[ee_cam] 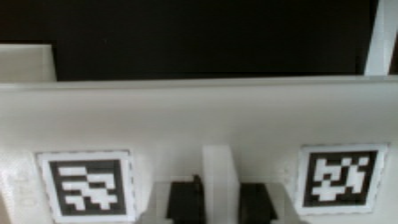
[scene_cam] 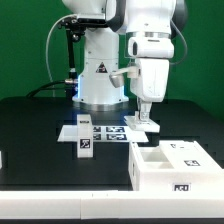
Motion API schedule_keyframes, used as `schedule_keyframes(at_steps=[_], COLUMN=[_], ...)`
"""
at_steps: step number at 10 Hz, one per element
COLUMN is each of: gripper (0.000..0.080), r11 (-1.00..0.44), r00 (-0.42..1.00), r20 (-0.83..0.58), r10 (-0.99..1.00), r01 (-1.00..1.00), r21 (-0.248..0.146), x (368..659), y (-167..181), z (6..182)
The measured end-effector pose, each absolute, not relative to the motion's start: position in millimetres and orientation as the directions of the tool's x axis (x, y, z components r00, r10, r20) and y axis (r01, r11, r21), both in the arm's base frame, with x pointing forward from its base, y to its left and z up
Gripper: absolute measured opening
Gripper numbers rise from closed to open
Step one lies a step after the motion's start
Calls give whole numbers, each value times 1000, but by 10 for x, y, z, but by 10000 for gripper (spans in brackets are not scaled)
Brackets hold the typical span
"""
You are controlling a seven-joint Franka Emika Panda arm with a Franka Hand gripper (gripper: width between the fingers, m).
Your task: Assemble cabinet
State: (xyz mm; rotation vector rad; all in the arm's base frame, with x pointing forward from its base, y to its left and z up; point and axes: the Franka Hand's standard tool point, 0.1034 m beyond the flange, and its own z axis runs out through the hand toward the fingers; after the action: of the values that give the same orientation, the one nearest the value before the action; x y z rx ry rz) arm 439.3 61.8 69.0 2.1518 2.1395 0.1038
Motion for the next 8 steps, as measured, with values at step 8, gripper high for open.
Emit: schedule_keyframes(at_steps=[8], gripper=[67], r11=[-56], r00=[56], r20=[6], r10=[998], r01=[995], r21=[85], x=[4391], y=[214], z=[679])
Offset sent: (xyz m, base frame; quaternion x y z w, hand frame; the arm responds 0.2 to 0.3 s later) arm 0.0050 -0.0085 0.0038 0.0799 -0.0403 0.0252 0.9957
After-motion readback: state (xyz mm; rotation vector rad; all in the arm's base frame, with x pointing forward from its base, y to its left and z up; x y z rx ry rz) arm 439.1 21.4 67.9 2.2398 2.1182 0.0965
